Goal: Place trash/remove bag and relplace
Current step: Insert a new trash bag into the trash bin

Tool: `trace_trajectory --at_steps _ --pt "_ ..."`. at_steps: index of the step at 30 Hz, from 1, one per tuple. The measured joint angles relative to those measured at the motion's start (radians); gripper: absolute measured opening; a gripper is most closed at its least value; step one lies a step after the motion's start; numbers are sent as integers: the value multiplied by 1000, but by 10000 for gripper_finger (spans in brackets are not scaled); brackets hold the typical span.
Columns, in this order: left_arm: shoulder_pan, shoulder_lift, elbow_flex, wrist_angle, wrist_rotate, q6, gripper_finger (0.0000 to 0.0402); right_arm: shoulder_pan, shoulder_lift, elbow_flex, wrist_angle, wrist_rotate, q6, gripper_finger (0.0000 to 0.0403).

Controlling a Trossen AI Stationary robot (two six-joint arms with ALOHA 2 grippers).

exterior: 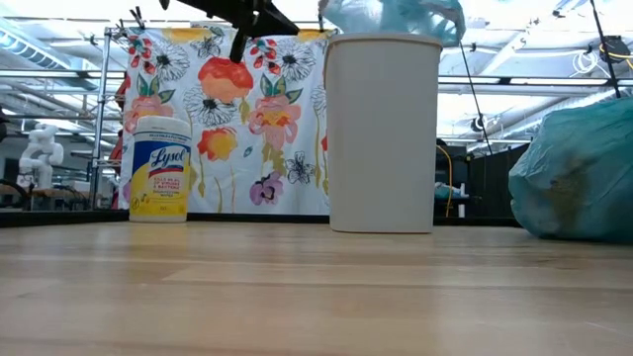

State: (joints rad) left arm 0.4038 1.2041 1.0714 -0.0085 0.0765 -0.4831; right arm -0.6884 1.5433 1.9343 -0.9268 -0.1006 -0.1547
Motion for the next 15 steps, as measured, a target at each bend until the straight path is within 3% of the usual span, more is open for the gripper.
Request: trace_trajectory --at_steps 2,6,9,15 --pt "26 0 0 46 18 2 0 -6 2 0 0 87 25 0" --pt "83 0 0 210 179 20 0 -27 16 0 0 154 102 0" --pt "115 0 3 325 275 18 0 -33 36 0 10 150 157 0" --pt "145 64 117 329 371 20 0 -9 79 0 47 56 170 0"
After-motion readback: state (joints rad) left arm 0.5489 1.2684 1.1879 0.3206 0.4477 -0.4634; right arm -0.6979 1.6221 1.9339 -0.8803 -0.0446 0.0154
